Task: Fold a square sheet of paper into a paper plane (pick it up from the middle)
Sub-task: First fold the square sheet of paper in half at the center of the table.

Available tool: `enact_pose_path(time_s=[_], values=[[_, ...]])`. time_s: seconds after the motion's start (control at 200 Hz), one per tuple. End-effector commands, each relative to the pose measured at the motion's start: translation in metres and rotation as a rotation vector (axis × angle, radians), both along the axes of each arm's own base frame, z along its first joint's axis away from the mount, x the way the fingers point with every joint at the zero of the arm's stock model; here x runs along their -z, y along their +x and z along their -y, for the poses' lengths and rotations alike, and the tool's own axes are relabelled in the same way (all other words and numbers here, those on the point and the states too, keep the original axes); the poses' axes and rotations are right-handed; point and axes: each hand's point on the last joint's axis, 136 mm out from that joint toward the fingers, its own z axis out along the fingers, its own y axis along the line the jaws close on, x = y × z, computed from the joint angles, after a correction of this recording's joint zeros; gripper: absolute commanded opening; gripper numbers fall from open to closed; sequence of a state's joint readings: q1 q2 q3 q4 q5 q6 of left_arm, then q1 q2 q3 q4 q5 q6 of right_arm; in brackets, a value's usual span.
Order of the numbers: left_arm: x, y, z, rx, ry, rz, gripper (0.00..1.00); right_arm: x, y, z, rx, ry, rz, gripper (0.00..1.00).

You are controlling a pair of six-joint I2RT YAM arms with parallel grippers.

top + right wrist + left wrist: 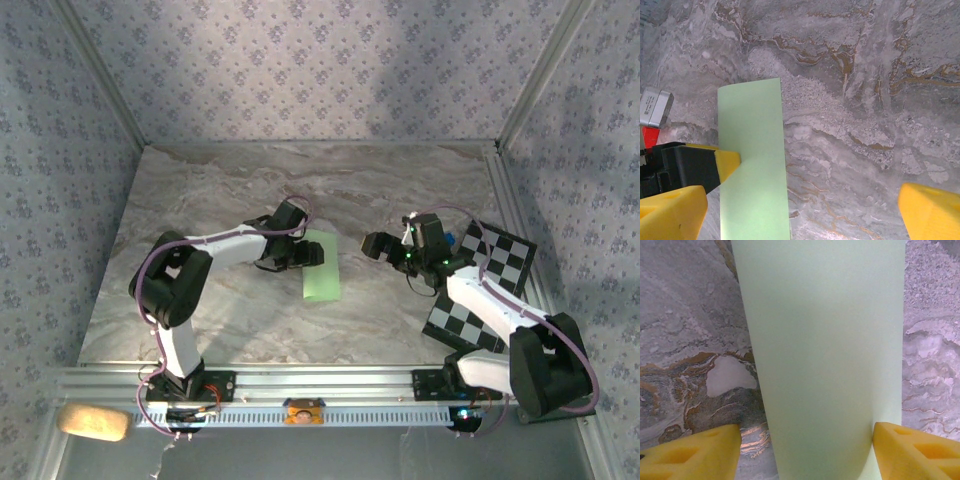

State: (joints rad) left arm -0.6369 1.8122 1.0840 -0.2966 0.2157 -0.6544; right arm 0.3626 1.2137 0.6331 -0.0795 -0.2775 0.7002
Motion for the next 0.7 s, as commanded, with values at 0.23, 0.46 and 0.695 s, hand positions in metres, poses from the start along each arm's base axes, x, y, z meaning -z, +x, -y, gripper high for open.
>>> enact_pose_path(time_s=[0.23,0.46,0.695], values=[[-0.011,0.002,-0.015,-0.016,0.056,0.032,0.67,-0.007,0.002,-0.008,-0.023,0.005,0.004,1.00],[-0.012,0.006,-0.022,-0.048,0.058,0.041,0.64,-0.010,0.001,-0.023,-0.092,-0.009,0.050,0.99],[-0.009,0.003,-0.025,-0.048,0.070,0.029,0.63,-0.002,-0.003,-0.037,-0.169,-0.042,0.068,0.98]])
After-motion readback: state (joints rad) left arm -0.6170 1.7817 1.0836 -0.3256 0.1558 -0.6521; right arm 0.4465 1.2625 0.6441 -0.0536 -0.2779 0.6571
